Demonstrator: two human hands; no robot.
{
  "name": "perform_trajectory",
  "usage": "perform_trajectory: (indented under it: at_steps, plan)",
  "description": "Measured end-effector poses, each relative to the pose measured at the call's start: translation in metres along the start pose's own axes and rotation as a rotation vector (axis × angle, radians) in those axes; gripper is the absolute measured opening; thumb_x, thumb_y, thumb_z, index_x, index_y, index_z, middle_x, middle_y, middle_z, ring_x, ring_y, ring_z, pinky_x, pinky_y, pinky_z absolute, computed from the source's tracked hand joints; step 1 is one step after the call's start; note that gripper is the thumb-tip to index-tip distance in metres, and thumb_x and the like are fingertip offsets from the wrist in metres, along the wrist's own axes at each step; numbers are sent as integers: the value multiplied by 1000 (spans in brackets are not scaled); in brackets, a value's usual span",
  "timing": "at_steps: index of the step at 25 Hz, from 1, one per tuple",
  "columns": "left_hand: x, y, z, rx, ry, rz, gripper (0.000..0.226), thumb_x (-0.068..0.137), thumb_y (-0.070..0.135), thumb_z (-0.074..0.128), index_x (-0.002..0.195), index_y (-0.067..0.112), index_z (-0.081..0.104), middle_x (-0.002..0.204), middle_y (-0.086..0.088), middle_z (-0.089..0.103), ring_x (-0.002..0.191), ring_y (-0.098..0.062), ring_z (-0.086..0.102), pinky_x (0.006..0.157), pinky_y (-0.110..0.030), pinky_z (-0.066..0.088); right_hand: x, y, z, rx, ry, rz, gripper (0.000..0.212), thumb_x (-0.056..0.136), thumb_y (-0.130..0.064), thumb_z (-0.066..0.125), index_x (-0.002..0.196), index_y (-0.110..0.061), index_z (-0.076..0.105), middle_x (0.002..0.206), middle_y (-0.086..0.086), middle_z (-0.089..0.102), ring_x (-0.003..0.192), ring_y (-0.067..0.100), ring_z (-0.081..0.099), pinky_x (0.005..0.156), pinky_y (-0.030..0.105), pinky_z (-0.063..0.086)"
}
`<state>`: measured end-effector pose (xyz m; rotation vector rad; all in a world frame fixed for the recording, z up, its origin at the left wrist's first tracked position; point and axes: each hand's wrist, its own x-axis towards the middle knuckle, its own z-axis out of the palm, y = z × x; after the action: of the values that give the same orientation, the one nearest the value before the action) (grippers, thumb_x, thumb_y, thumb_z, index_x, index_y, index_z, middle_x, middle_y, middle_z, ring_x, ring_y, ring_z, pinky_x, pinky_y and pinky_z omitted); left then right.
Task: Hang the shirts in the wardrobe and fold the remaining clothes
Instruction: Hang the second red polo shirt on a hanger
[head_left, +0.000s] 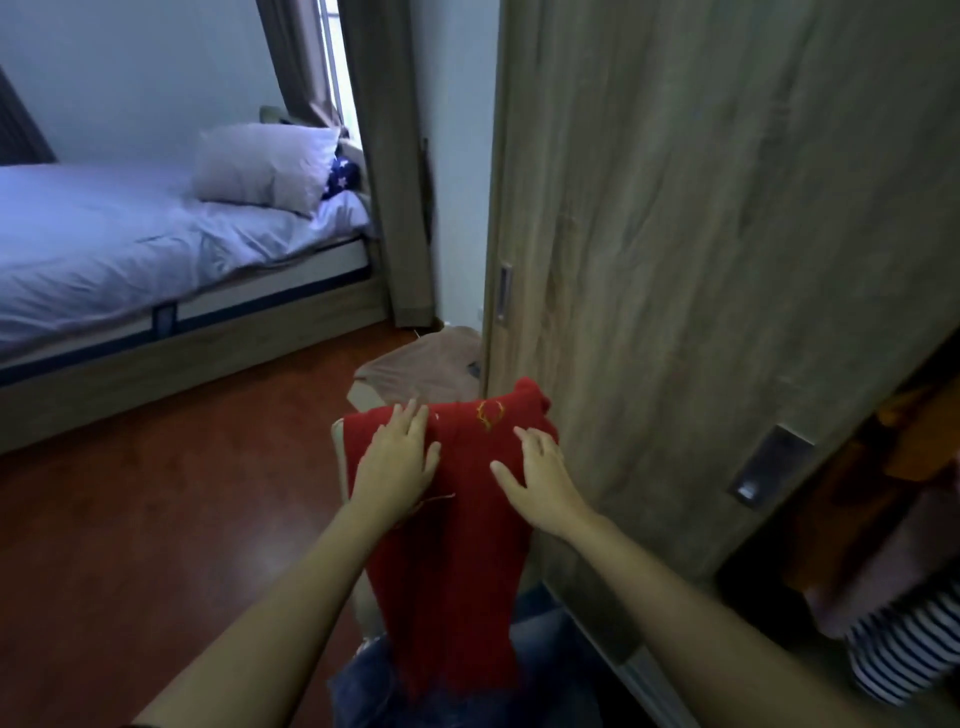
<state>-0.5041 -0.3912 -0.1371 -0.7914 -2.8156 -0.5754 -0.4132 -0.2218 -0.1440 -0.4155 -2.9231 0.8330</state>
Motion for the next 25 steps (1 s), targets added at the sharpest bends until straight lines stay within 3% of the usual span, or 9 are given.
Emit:
perform_trajectory:
  at_steps: [5,8,10,13,15,17,19,21,25]
  plan:
    - [39,-61,28,283,-126,144,64,91,48,30,139,8,41,144,-13,44,135,-29,39,106,-49,32,68,-12,13,41,127,12,74,86,-56,31,141,-8,34,149,15,30,139,29,25,115,41,20]
    - [40,-80,54,293,-70,194,63,88,48,32,136,9,43,134,-11,55,124,-26,51,104,-45,28,111,-13,8,-63,116,-10,65,92,-55,35,135,-7,44,141,15,43,133,30,35,112,38,24]
    - [43,-85,65,284,19,216,60,88,47,34,135,9,41,130,-10,58,120,-25,54,102,-43,27,139,-19,5,-281,-82,5,63,93,-57,29,131,-10,50,136,15,51,129,30,43,110,39,24]
    - [45,-92,82,333,179,258,57,91,46,35,135,10,41,129,-8,59,122,-22,47,100,-41,30,182,-32,8,-548,-503,206,87,81,-77,18,134,-16,50,144,11,45,132,28,42,111,44,26]
    - [46,-95,89,360,258,278,54,94,44,31,136,10,39,129,-7,59,123,-21,42,100,-40,30,201,-36,10,-500,-636,352,96,66,-85,21,140,-26,40,151,4,34,137,29,36,112,50,24]
    - [47,-94,93,377,299,264,53,95,43,30,136,11,40,128,-6,60,123,-22,41,100,-41,30,208,-36,15,-391,-708,349,84,75,-76,28,140,-24,41,151,5,36,134,28,39,111,44,26]
    - [46,-91,93,367,313,247,52,93,42,35,134,11,41,128,-7,60,123,-23,41,101,-41,30,204,-35,18,-348,-603,266,60,89,-57,37,132,-18,52,142,9,48,128,27,47,103,36,33]
    - [44,-88,96,339,355,230,49,94,39,37,133,11,42,128,-9,59,124,-24,41,102,-42,29,191,-31,19,-280,-303,149,42,91,-47,46,122,-21,60,128,7,60,119,27,54,96,36,39]
    - [30,-81,97,144,442,228,35,99,33,30,122,13,48,119,-12,65,119,-26,52,97,-42,33,148,-15,26,128,301,-180,23,89,-31,54,101,-16,68,99,2,68,94,20,65,84,29,47]
